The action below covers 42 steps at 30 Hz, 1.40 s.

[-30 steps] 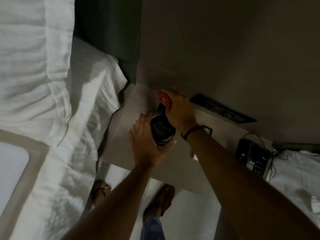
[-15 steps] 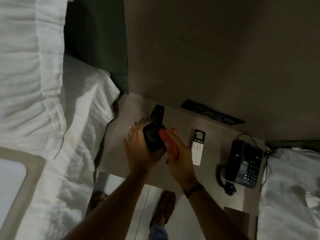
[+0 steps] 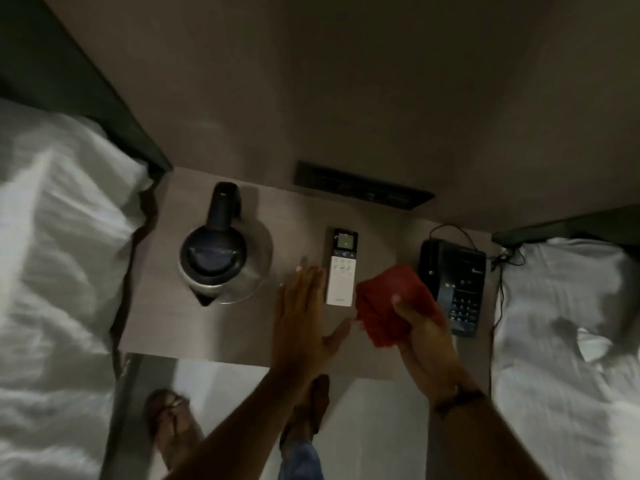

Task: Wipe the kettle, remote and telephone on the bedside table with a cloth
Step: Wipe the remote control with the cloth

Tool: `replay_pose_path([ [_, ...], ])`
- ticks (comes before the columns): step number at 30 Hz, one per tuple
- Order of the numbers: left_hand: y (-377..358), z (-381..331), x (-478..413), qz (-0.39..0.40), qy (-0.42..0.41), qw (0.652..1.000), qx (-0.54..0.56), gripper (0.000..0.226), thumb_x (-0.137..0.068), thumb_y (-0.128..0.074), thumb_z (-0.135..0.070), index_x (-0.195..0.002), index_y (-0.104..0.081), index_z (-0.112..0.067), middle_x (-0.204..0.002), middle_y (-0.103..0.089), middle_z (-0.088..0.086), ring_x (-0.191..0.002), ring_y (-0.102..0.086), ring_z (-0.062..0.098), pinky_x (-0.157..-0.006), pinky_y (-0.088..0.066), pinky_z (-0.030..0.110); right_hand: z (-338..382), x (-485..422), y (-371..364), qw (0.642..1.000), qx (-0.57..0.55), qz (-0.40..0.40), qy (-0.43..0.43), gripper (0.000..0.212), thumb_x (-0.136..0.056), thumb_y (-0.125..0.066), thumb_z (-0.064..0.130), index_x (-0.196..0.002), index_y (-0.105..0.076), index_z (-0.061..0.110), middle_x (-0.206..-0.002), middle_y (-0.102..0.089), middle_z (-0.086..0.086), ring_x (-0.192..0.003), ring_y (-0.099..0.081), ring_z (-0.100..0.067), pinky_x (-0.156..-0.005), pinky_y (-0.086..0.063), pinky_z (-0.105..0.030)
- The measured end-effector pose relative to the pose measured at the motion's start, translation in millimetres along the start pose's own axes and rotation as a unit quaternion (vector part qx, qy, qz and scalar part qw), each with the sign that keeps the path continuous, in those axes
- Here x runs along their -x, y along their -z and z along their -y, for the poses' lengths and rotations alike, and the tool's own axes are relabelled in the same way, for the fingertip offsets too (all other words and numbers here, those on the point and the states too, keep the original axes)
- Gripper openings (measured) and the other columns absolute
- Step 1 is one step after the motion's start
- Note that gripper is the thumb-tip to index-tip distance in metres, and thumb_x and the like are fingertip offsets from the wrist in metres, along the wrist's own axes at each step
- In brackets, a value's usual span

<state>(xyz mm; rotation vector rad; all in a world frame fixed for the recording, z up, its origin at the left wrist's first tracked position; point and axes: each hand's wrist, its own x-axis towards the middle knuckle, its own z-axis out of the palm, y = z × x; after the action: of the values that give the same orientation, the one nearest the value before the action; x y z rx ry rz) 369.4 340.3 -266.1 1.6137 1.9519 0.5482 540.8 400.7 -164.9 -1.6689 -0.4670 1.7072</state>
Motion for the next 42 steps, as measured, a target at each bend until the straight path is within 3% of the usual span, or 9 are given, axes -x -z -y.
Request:
replay_pose_path([
  [6, -80.8, 27.1, -35.4, 0.051, 0.041, 0.995, -0.073, 0.129, -0.08, -0.052, -0.092, -0.174, -0.015, -0.012, -0.184, -0.013, 0.01, -0.171, -0.009, 0.033, -0.135, -0.01, 0.066, 14.8, -99.5, -22.0, 0.94, 0.284, -0.027, 0.189, 0.031, -0.104, -0.06, 0.015, -0.127, -0.062, 0.036, -0.124, -0.073, -0.016, -0.087, -0.075, -0.027, -0.069, -0.065, -0.031],
  [12, -111.3, 40.2, -35.0, -0.016, 0.016, 0.987, -0.159, 0.111, -0.093, -0.038, -0.09, -0.172, -0.025, -0.014, -0.181, -0.023, 0.012, -0.168, -0.019, 0.038, -0.133, -0.013, 0.068, -17.0, -168.3, -51.9, 0.672, 0.666, 0.034, 0.322, 0.072, -0.097, -0.064, 0.004, -0.161, -0.036, 0.019, -0.166, -0.042, -0.009, -0.155, -0.037, -0.035, -0.118, -0.045, -0.056],
  [15, -115.7, 41.3, -35.6, -0.024, 0.018, 0.984, -0.175, 0.103, -0.098, -0.021, -0.086, -0.173, -0.023, -0.016, -0.182, -0.022, 0.011, -0.168, -0.02, 0.037, -0.134, -0.012, 0.067, -43.4, -166.4, -55.1, 0.601, 0.736, 0.063, 0.307, 0.083, -0.096, -0.062, 0.007, -0.166, -0.019, 0.015, -0.177, -0.016, -0.008, -0.163, -0.009, -0.037, -0.125, -0.031, -0.062],
  [20, -117.0, 42.0, -34.5, -0.029, 0.015, 0.981, -0.189, 0.103, -0.093, -0.041, -0.079, -0.172, -0.021, -0.017, -0.181, -0.023, 0.01, -0.168, -0.02, 0.033, -0.134, -0.007, 0.063, -51.0, -132.2, -38.5, 0.562, 0.765, 0.098, 0.3, 0.081, -0.094, -0.066, 0.015, -0.164, -0.025, 0.017, -0.173, -0.026, -0.005, -0.162, -0.017, -0.034, -0.119, -0.044, -0.057],
  [25, -114.8, 39.7, -36.4, -0.014, 0.026, 0.981, -0.191, 0.1, -0.097, -0.032, -0.083, -0.172, -0.021, -0.018, -0.182, -0.021, 0.011, -0.168, -0.02, 0.036, -0.133, -0.015, 0.068, -26.0, -106.3, -25.2, 0.747, 0.618, 0.115, 0.218, 0.047, -0.104, -0.061, 0.018, -0.149, -0.054, 0.028, -0.143, -0.065, -0.002, -0.129, -0.065, -0.024, -0.102, -0.06, -0.041],
  [27, -114.3, 39.6, -37.1, -0.023, 0.026, 0.981, -0.191, 0.101, -0.098, -0.02, -0.086, -0.172, -0.025, -0.018, -0.181, -0.023, 0.012, -0.168, -0.022, 0.037, -0.133, -0.014, 0.067, -12.8, -106.6, -26.6, 0.772, 0.578, 0.054, 0.26, 0.043, -0.104, -0.063, 0.019, -0.146, -0.057, 0.027, -0.138, -0.069, -0.002, -0.122, -0.069, -0.023, -0.098, -0.063, -0.041],
  [30, -114.4, 39.7, -37.3, -0.029, 0.025, 0.979, -0.198, 0.101, -0.098, -0.02, -0.086, -0.171, -0.03, -0.018, -0.181, -0.024, 0.011, -0.167, -0.023, 0.037, -0.133, -0.013, 0.067, -5.7, -130.0, -42.9, 0.718, 0.616, -0.035, 0.323, 0.055, -0.098, -0.065, 0.009, -0.149, -0.05, 0.024, -0.15, -0.06, -0.006, -0.135, -0.062, -0.032, -0.105, -0.058, -0.052],
  [33, -117.5, 41.4, -35.0, -0.033, 0.024, 0.979, -0.201, 0.096, -0.1, -0.024, -0.082, -0.172, -0.028, -0.019, -0.182, -0.023, 0.01, -0.168, -0.022, 0.036, -0.134, -0.012, 0.066, -18.8, -151.6, -65.9, 0.641, 0.717, 0.0, 0.274, 0.072, -0.098, -0.058, 0.007, -0.163, -0.03, 0.019, -0.173, -0.029, -0.007, -0.161, -0.021, -0.034, -0.123, -0.032, -0.059],
  [42, -122.4, 41.3, -33.8, -0.049, 0.029, 0.983, -0.174, 0.098, -0.093, -0.045, -0.071, -0.172, -0.005, -0.027, -0.181, -0.023, 0.006, -0.168, -0.019, 0.031, -0.135, -0.008, 0.062, -58.1, -104.5, -27.8, 0.599, 0.759, 0.106, 0.232, 0.092, -0.095, -0.07, 0.026, -0.167, -0.012, 0.022, -0.177, -0.01, -0.001, -0.164, -0.001, -0.03, -0.128, -0.028, -0.057],
])
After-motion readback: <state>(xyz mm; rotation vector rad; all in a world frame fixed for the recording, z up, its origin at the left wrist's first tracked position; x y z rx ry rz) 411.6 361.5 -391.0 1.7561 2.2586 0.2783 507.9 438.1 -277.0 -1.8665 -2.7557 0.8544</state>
